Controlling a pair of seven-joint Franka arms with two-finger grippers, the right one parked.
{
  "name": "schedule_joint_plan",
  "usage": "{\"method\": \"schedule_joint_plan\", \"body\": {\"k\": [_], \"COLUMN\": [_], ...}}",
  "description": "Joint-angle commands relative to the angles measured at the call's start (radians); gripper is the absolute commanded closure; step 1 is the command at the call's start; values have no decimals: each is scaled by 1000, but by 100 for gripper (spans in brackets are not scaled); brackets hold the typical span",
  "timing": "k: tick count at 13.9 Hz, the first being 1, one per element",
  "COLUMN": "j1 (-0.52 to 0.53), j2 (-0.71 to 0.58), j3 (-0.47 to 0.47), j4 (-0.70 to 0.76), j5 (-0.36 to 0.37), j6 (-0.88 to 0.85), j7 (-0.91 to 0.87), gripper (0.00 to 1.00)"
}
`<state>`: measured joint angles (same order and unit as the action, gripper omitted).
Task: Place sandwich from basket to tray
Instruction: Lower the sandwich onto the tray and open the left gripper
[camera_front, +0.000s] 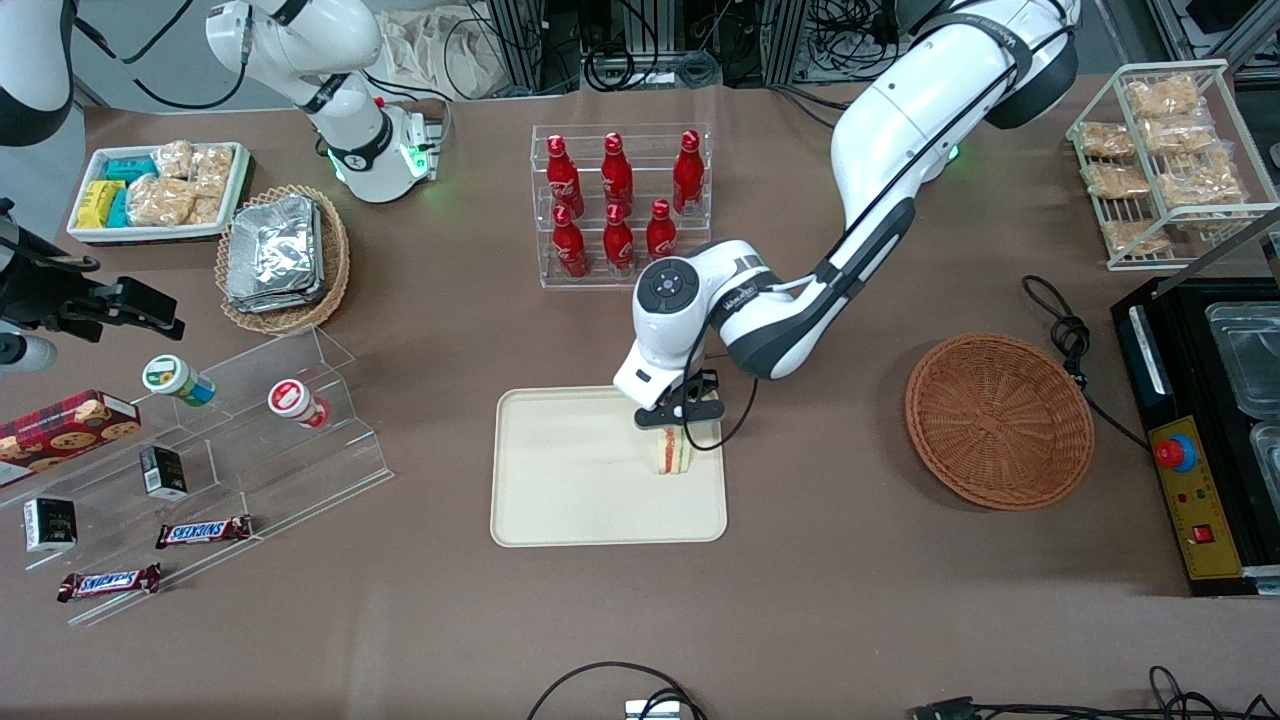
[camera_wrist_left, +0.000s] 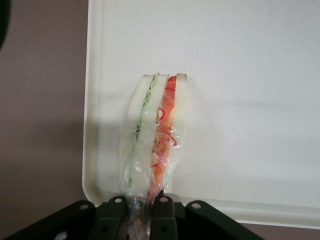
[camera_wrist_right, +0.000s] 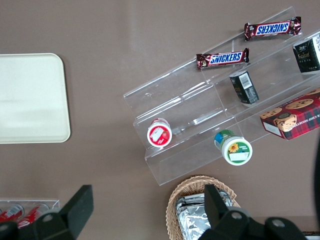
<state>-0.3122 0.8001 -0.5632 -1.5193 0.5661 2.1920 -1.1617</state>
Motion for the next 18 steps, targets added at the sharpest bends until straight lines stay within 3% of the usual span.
{"method": "schedule_joint_plan", "body": {"k": [1, 2, 4, 5, 11, 18], "j1": [-19, -19, -19, -19, -5, 48], "j2": [28, 30, 33, 28, -10, -105], "j3": [8, 6, 8, 8, 6, 5], "j4": [50, 53, 54, 54, 128, 208], "j5": [24, 26, 27, 32, 24, 18], "j6": [-18, -20, -20, -18, -47, -222], "j7": [-21, -21, -16, -19, -76, -167], "gripper": [95, 81, 6, 0, 0, 0]}}
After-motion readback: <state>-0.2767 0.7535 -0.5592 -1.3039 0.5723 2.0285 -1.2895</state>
